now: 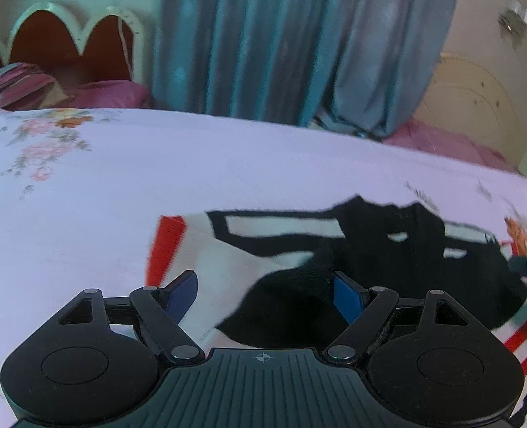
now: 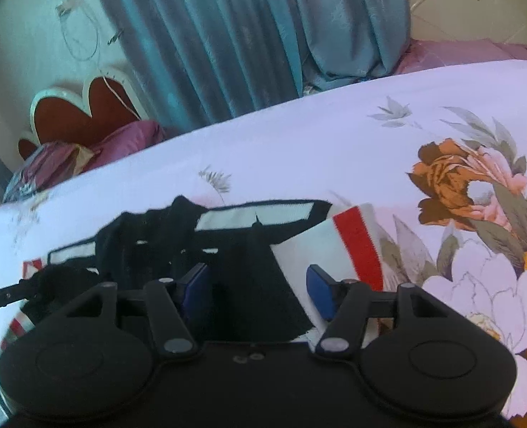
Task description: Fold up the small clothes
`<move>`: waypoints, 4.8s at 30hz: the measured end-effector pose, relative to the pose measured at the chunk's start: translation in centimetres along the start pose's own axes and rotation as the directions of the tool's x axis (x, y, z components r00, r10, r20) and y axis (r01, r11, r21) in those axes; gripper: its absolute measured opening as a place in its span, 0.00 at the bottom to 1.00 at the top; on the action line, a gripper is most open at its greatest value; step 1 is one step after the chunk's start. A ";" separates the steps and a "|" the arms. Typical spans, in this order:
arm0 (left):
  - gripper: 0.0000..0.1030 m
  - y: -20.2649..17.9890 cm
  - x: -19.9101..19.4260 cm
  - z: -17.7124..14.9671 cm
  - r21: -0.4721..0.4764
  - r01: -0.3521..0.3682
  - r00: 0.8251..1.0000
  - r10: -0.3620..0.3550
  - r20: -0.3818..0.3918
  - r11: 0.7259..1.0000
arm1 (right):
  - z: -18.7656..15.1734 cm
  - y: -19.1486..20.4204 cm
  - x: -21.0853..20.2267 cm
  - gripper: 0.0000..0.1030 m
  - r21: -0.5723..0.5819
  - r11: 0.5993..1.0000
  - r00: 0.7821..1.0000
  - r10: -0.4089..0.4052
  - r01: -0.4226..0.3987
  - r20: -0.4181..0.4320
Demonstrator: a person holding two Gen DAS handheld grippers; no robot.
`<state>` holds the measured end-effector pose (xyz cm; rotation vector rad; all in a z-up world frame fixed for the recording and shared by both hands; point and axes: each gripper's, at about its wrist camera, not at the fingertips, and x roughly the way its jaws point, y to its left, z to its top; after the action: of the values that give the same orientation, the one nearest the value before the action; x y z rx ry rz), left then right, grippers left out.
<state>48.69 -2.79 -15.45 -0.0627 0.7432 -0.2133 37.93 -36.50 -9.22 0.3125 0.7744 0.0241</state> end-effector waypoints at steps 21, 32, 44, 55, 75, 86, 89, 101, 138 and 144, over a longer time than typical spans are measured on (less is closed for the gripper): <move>0.16 -0.4 0.8 -0.9 0.054 0.042 0.998 -0.039 -0.052 0.998 | -0.4 0.4 1.3 0.20 -0.077 0.996 0.996 0.031 -0.037 -0.079; 0.04 -0.3 -1.7 0.5 0.029 -0.039 0.990 0.035 0.136 0.999 | 1.3 1.2 -1.2 0.05 -0.101 0.995 0.994 0.001 0.010 0.109; 0.04 -0.1 1.9 -0.7 -0.003 -0.165 0.985 0.165 0.055 0.986 | 0.9 -0.5 3.8 0.05 -0.084 0.985 0.988 -0.147 0.151 0.047; 0.78 0.3 -3.0 -1.0 -0.001 -0.163 0.976 0.161 0.147 0.987 | 1.7 2.6 -0.6 0.36 -0.142 0.985 0.990 -0.076 0.093 0.119; 0.78 -2.4 -0.9 -3.1 0.120 -0.115 0.993 0.115 0.002 0.986 | -2.4 3.8 1.0 0.20 -0.255 0.959 0.992 -0.125 0.123 0.009; 0.78 -4.8 -3.7 -3.2 0.116 -0.102 0.994 0.107 -0.036 0.988 | -3.8 7.4 -2.6 0.34 -0.252 0.967 0.999 -0.035 0.041 0.032; 0.78 -5.7 -4.4 -3.7 0.119 -0.078 0.995 0.084 -0.051 0.990 | -4.9 9.2 -2.5 0.32 -0.279 0.960 1.000 -0.008 0.010 0.009; 0.78 -4.2 -5.5 -6.0 0.123 -0.105 0.991 0.114 -0.070 0.987 | -7.5 7.4 -3.3 0.31 -0.274 0.953 0.991 -0.131 0.127 0.004; 0.78 -1.0 -13.4 -10.6 0.020 -0.104 0.980 0.106 -0.167 0.994 | -13.0 12.3 -12.2 0.51 -0.240 0.963 0.992 -0.114 0.123 0.050; 0.78 1.1 -13.9 -11.9 -0.162 -0.111 0.977 0.078 -0.200 0.981 | -13.1 12.9 -11.2 0.51 -0.258 0.963 0.997 -0.066 0.074 0.039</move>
<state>30.91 1.47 -15.08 -0.1725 0.9547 -0.0638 22.05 -22.19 -6.63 0.0358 0.7426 0.0535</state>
